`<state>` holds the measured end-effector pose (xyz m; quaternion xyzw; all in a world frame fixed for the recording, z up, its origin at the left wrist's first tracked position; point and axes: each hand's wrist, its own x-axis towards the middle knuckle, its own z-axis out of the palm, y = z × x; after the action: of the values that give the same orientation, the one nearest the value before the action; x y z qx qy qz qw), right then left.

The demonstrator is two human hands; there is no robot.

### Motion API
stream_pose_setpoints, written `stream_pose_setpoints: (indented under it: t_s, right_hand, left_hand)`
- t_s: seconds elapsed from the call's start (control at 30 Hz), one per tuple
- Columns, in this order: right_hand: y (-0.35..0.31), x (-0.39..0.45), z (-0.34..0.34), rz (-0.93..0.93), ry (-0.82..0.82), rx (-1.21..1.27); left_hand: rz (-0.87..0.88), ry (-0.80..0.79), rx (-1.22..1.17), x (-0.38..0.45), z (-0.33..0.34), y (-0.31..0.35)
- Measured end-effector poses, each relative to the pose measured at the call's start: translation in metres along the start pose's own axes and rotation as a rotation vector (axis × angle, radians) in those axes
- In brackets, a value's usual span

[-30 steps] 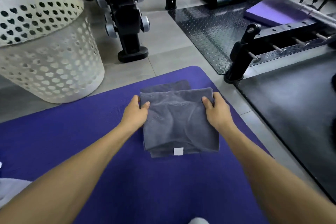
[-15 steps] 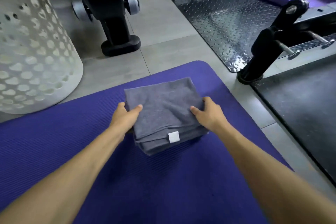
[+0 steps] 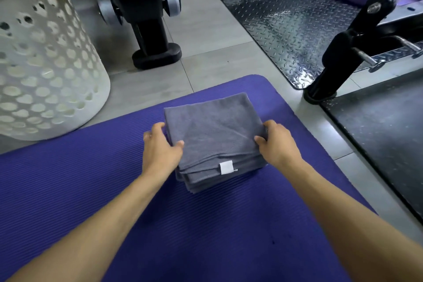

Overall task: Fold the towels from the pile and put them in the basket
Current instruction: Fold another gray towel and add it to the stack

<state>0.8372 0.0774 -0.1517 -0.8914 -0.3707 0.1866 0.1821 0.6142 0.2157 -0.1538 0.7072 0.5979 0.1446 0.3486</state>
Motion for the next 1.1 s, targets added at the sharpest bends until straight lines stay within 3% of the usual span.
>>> stream_pose_setpoints:
  t_s: [0.07,0.1,0.17,0.27,0.5,0.63,0.7,0.8,0.9,1.1]
  right_hand:
    - [-0.007,0.001,0.008,-0.22,0.154,-0.249]
    - [-0.014,0.002,0.012,-0.342,0.191,-0.277]
    - [-0.025,0.004,0.026,-0.486,0.099,-0.274]
    - [-0.017,-0.001,0.049,-0.404,-0.064,-0.362]
    - [-0.02,-0.019,0.051,-0.245,-0.068,-0.461]
    - [-0.041,-0.058,0.048,-0.404,0.079,-0.076]
    - [-0.055,-0.096,0.061,-0.482,0.078,0.078]
    - [-0.083,-0.154,0.084,-0.538,-0.16,0.233]
    - [-0.12,-0.202,0.099,-0.589,-0.388,0.229]
    - [-0.214,-0.287,0.08,-0.682,-0.58,0.17]
  left_hand:
    - [0.324,0.083,0.272,-0.004,0.002,0.009]
    - [0.417,0.043,0.357,-0.002,0.006,0.016]
    - [0.46,-0.112,0.514,0.003,0.022,0.023]
    - [0.426,-0.215,0.654,0.007,0.041,0.01]
    - [0.366,-0.188,0.411,-0.006,0.029,-0.038]
    - [0.251,-0.07,-0.007,-0.041,-0.003,-0.055]
    - [0.249,0.016,-0.089,-0.072,-0.028,-0.072]
    - [0.17,-0.04,-0.141,-0.127,-0.072,-0.106]
    - [0.071,-0.085,-0.168,-0.177,-0.118,-0.149]
    - [-0.107,0.083,-0.211,-0.269,-0.227,-0.227]
